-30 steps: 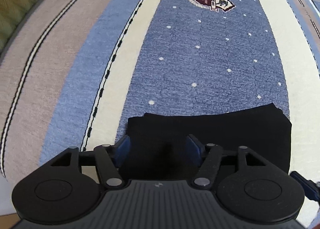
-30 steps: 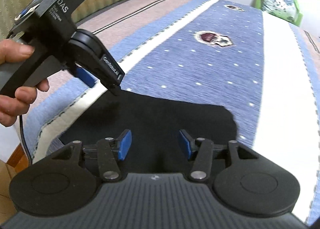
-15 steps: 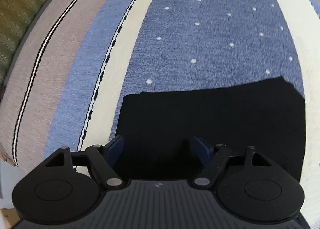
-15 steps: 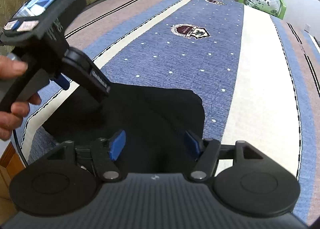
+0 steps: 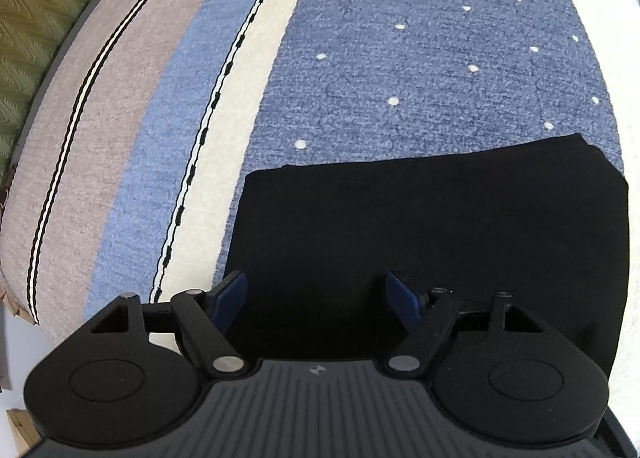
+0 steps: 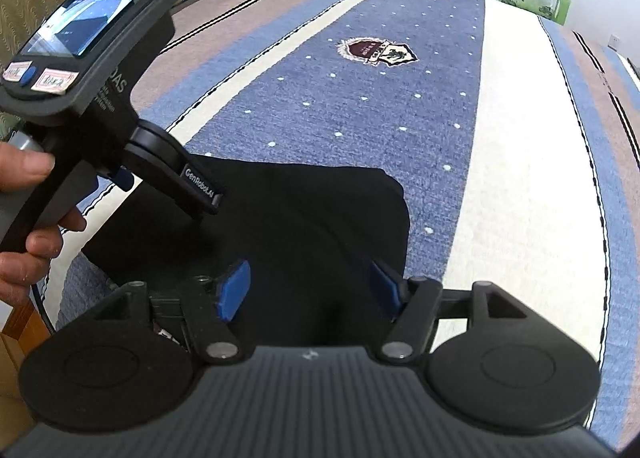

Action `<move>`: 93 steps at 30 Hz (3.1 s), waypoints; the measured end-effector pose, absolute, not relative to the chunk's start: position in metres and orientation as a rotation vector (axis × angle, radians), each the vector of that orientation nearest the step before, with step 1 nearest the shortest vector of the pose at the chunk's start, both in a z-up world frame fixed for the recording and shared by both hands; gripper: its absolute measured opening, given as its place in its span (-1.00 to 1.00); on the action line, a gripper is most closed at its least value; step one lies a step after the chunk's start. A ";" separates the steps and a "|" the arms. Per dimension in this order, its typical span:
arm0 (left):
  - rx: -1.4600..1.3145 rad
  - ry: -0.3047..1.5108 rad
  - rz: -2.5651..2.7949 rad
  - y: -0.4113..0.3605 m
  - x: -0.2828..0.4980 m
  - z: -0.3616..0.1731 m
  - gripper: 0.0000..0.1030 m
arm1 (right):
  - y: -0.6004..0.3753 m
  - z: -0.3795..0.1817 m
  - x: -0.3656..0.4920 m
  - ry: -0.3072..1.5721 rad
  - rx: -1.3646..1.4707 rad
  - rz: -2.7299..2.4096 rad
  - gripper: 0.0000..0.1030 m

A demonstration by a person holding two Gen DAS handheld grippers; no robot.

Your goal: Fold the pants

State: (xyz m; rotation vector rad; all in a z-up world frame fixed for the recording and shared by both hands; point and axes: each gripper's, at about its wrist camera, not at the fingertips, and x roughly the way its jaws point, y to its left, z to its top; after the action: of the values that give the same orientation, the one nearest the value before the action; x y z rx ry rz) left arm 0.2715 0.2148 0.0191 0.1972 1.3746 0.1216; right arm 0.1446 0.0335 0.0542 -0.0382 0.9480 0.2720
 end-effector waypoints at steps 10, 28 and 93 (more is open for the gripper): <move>0.203 1.394 0.135 0.217 0.269 0.012 0.48 | 0.033 0.051 0.143 0.952 -0.036 0.267 0.29; 0.192 1.366 0.163 0.228 0.255 0.016 0.48 | 0.018 0.043 0.138 0.969 0.013 0.260 0.29; -0.182 1.376 -0.476 0.318 0.291 -0.046 0.97 | -0.069 -0.066 0.172 1.197 0.787 0.314 -0.32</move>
State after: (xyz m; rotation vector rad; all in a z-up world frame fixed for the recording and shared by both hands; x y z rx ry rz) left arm 0.2910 0.3180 -0.0463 -0.1819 1.3762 -0.4763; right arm 0.1718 -0.0694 -0.0663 0.7871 1.1973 0.3144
